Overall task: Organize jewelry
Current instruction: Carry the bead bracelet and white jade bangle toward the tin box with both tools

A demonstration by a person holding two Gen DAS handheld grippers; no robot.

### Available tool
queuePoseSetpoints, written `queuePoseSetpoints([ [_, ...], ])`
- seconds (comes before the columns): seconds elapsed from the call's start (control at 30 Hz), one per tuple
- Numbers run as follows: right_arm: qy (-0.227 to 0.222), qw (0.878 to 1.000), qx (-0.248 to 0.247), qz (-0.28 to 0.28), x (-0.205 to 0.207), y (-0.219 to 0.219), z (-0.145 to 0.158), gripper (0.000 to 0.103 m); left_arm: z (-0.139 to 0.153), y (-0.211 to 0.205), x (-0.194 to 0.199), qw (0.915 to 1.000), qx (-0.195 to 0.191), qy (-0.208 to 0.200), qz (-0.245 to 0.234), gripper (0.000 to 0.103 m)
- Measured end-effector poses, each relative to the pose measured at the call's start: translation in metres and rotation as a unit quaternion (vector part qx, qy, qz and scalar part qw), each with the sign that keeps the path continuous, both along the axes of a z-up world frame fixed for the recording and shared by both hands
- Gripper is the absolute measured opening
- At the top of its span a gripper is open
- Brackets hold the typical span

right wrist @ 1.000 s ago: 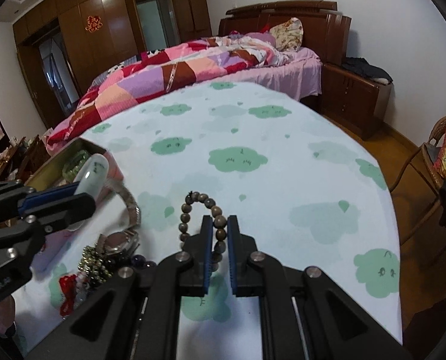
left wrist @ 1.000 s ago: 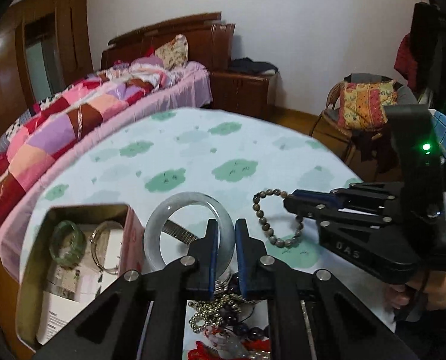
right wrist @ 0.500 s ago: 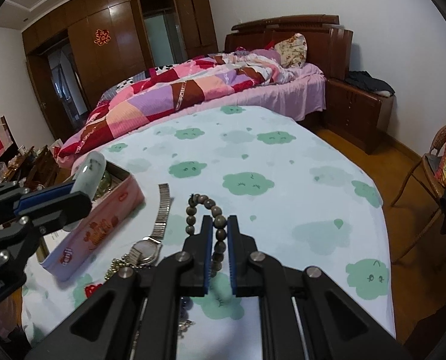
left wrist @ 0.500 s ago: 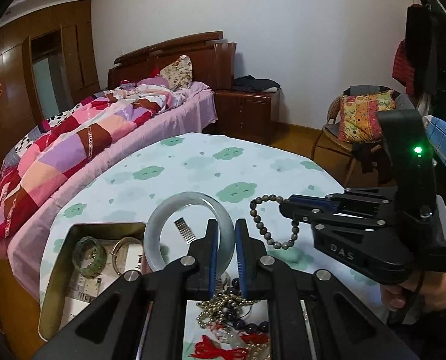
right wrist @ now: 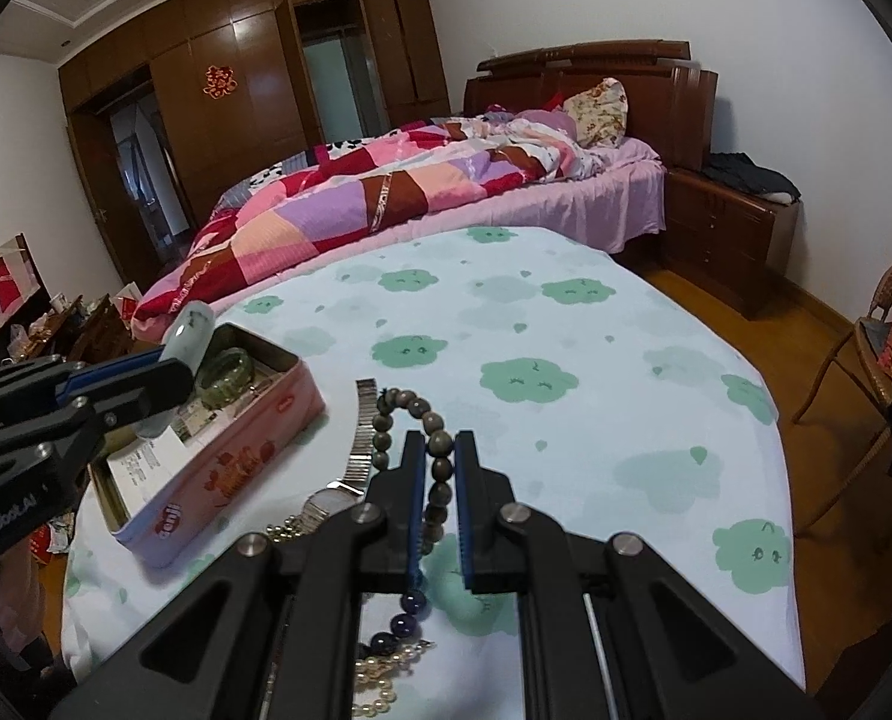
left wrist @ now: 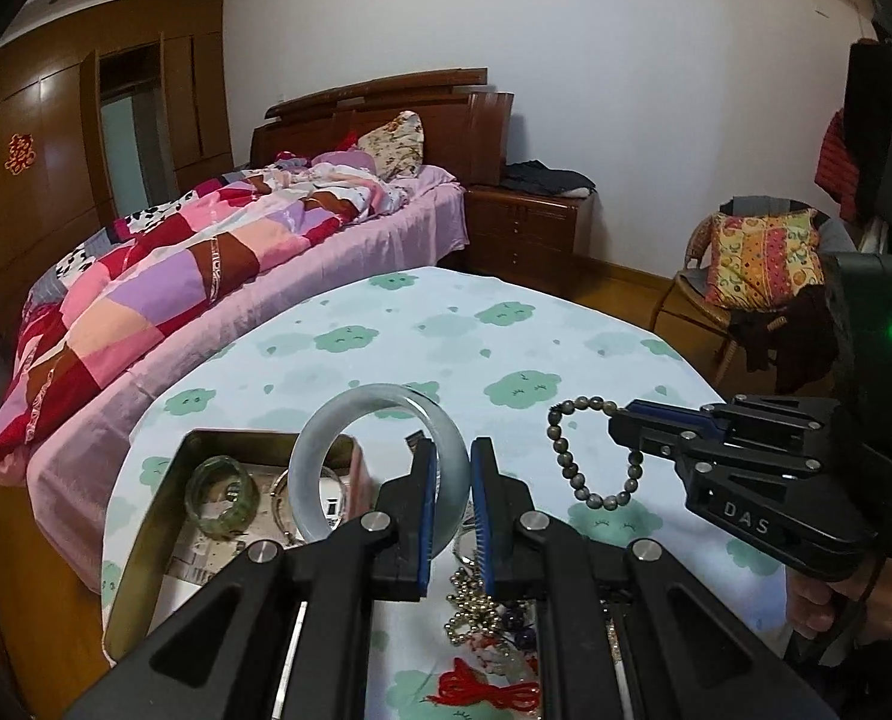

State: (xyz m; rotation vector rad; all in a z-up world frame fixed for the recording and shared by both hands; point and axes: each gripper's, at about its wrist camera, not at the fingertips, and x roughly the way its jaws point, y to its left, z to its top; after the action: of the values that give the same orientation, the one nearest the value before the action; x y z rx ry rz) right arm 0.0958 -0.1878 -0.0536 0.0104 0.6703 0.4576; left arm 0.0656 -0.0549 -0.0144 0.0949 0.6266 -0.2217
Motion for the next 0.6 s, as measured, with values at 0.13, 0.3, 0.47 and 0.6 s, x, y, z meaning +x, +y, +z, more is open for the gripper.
queuePoseSetpoints([
  [0.13, 0.001, 1.000, 0.003, 0.006, 0.000, 0.005, 0.002, 0.011, 0.003, 0.009, -0.001, 0.9999, -0.005, -0.003, 0.010, 0.010],
  [0.3, -0.006, 1.000, -0.003, 0.020, -0.001, 0.018, 0.008, 0.011, 0.007, 0.022, -0.002, 0.9996, -0.012, -0.008, 0.024, 0.011],
  [0.47, -0.012, 0.999, -0.008, 0.036, -0.002, 0.033, 0.014, 0.011, 0.009, 0.035, -0.004, 0.9990, -0.015, -0.010, 0.041, 0.010],
  [0.6, -0.015, 0.999, -0.012, 0.050, 0.000, 0.047, 0.017, 0.011, 0.006, 0.047, -0.003, 0.9982, -0.020, -0.007, 0.057, 0.011],
])
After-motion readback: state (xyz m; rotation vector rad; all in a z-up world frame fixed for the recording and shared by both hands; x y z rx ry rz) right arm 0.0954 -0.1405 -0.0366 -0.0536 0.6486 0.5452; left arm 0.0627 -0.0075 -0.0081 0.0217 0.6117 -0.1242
